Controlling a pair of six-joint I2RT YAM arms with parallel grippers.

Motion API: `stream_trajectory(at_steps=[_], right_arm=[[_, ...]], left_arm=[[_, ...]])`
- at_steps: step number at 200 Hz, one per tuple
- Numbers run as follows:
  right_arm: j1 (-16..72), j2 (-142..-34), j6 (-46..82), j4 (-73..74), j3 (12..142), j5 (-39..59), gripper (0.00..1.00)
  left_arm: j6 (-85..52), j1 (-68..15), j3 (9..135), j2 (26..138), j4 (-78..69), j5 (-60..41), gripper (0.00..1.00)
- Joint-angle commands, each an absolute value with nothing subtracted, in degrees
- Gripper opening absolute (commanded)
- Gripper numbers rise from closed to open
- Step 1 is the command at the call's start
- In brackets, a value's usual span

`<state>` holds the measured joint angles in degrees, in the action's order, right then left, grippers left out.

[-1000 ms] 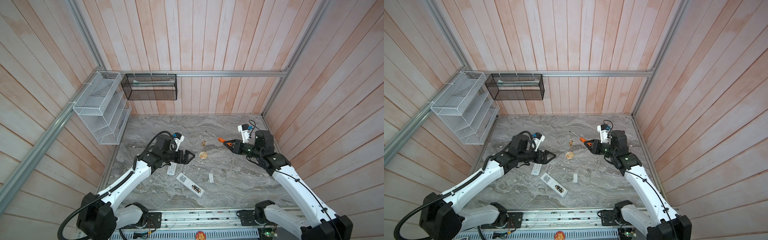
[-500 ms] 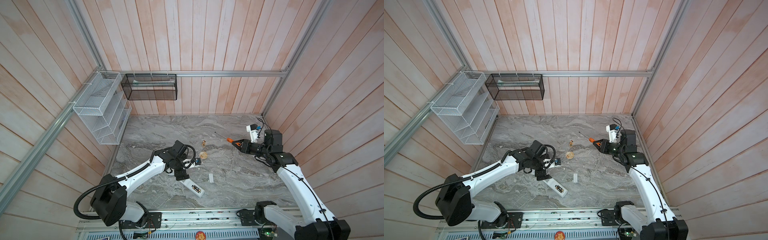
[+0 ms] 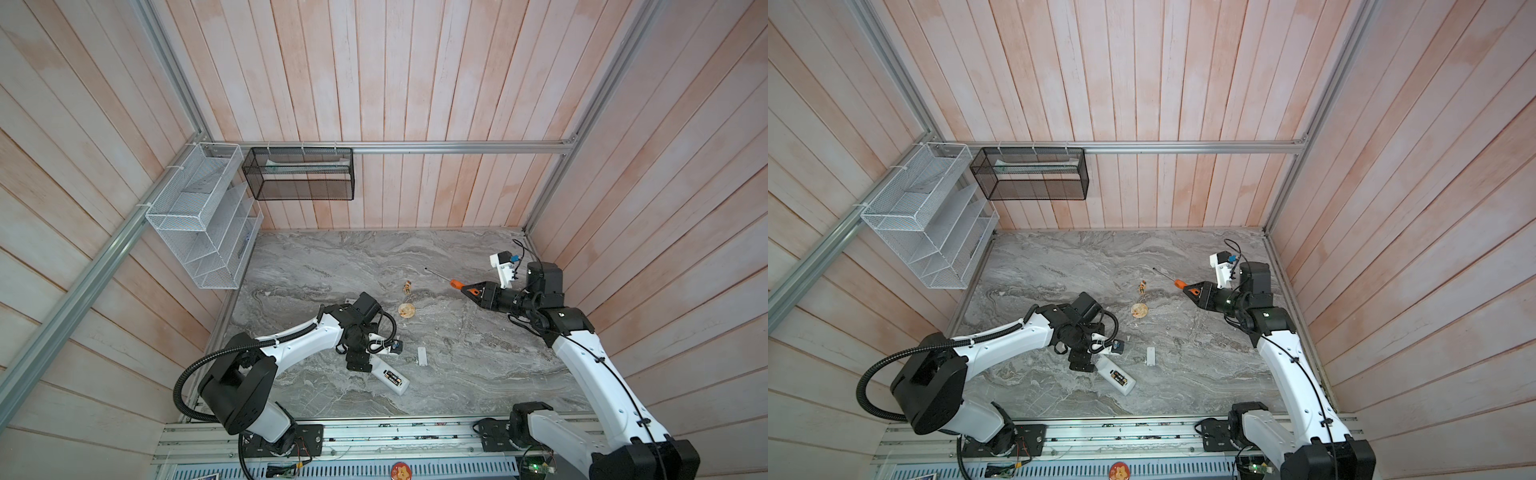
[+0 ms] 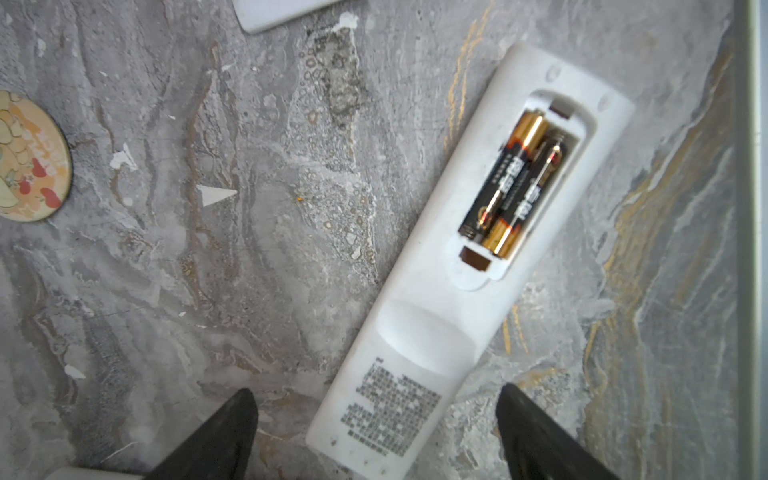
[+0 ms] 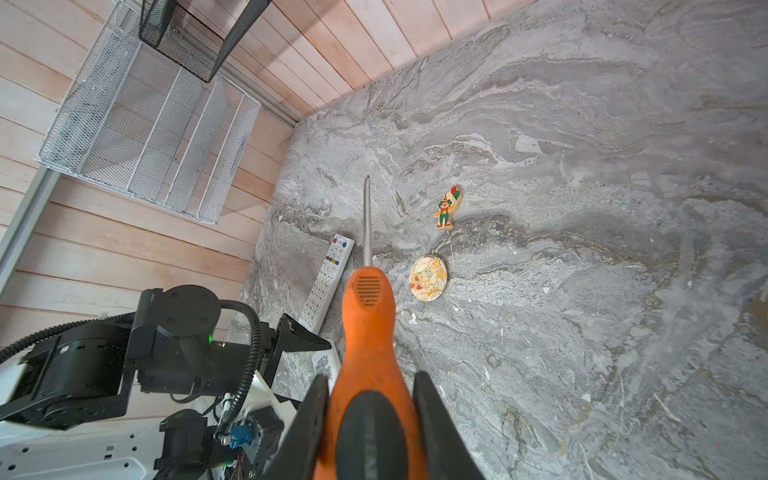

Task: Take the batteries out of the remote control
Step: 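Grasp the white remote with the left gripper while the right brings the screwdriver over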

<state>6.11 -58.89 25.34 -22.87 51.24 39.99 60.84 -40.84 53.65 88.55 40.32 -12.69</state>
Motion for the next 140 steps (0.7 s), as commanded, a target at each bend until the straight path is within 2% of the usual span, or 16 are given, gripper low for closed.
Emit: stream_trajectory(at_steps=[1,71,119,140], right_arm=[[6.0,-57.9,26.1,-21.5,50.7,41.5,0.00],[6.0,-58.0,27.3,-22.0,52.3,41.1,0.00],[6.1,-59.6,25.6,-29.5,56.7,39.8,0.00],[6.2,-61.1,22.7,-36.6,60.5,38.7,0.00]], left_arm=[[64.1,-41.0,52.6,90.6,38.7,-11.1,0.92],[64.8,-42.6,52.6,95.6,37.2,-7.6,0.81],[53.8,-45.9,54.6,99.7,37.9,-6.0,0.50],[48.5,-48.1,53.5,100.8,37.6,-5.7,0.45]])
